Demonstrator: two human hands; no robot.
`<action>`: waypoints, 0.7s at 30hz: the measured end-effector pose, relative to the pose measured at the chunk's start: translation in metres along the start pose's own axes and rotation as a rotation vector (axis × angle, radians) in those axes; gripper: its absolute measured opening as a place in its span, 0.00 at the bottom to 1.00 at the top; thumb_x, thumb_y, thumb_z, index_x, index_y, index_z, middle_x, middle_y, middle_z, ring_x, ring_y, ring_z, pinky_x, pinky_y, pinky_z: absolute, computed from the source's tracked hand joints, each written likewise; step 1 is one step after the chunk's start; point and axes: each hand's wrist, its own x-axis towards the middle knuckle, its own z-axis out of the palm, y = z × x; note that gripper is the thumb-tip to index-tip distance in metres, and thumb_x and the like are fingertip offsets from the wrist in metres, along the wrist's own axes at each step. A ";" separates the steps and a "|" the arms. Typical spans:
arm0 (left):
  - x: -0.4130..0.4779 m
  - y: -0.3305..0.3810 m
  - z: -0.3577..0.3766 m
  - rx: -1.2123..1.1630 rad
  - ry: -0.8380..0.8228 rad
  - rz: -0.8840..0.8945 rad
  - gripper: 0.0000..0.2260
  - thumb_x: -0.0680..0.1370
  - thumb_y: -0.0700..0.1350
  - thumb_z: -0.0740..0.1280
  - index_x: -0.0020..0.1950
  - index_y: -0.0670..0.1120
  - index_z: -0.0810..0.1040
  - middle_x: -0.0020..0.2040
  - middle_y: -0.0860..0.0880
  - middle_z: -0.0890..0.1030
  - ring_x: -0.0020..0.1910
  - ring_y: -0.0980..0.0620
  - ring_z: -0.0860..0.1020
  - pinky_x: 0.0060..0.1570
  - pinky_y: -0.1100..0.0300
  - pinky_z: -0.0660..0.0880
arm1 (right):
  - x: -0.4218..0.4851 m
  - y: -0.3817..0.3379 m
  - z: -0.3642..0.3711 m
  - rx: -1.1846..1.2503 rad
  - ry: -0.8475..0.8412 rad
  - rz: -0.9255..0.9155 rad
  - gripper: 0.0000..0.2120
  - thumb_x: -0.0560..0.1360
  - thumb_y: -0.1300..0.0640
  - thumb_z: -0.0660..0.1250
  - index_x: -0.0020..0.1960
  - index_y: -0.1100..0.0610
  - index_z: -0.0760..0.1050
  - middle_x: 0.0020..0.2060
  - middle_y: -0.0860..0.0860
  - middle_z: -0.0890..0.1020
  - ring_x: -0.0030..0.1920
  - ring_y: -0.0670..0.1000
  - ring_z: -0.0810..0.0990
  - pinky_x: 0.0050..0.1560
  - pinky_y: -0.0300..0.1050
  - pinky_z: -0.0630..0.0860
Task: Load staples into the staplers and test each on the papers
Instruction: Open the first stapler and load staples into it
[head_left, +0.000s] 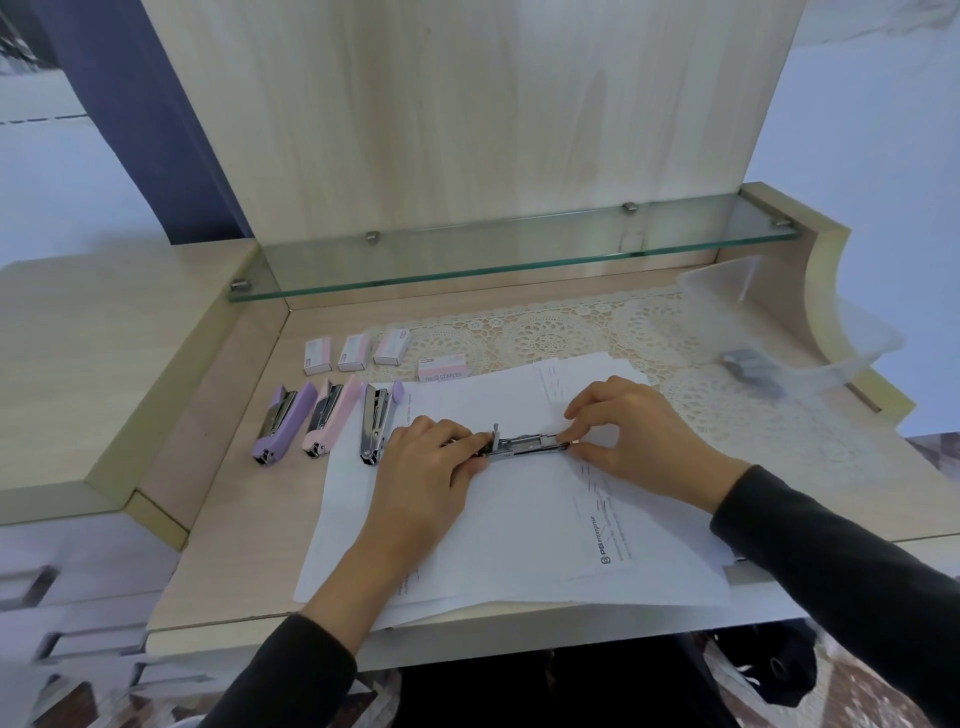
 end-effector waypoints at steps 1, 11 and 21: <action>0.000 0.000 0.000 0.000 0.000 0.001 0.14 0.72 0.49 0.60 0.47 0.46 0.83 0.37 0.51 0.81 0.38 0.55 0.67 0.37 0.63 0.59 | -0.001 0.001 0.000 0.011 0.002 0.011 0.03 0.67 0.60 0.73 0.40 0.54 0.83 0.44 0.50 0.82 0.45 0.49 0.76 0.44 0.31 0.65; -0.003 0.006 -0.004 -0.039 0.109 0.013 0.11 0.69 0.43 0.70 0.49 0.43 0.81 0.40 0.49 0.83 0.40 0.55 0.74 0.43 0.64 0.67 | -0.002 -0.003 0.009 0.105 0.077 0.071 0.10 0.69 0.62 0.70 0.50 0.55 0.81 0.38 0.46 0.80 0.38 0.46 0.76 0.43 0.32 0.69; -0.004 0.000 -0.002 0.017 0.065 0.158 0.14 0.74 0.44 0.62 0.56 0.42 0.79 0.42 0.49 0.83 0.41 0.53 0.73 0.40 0.61 0.68 | -0.007 0.002 0.020 0.225 0.175 0.069 0.06 0.67 0.62 0.73 0.43 0.54 0.83 0.33 0.39 0.76 0.37 0.47 0.76 0.38 0.30 0.69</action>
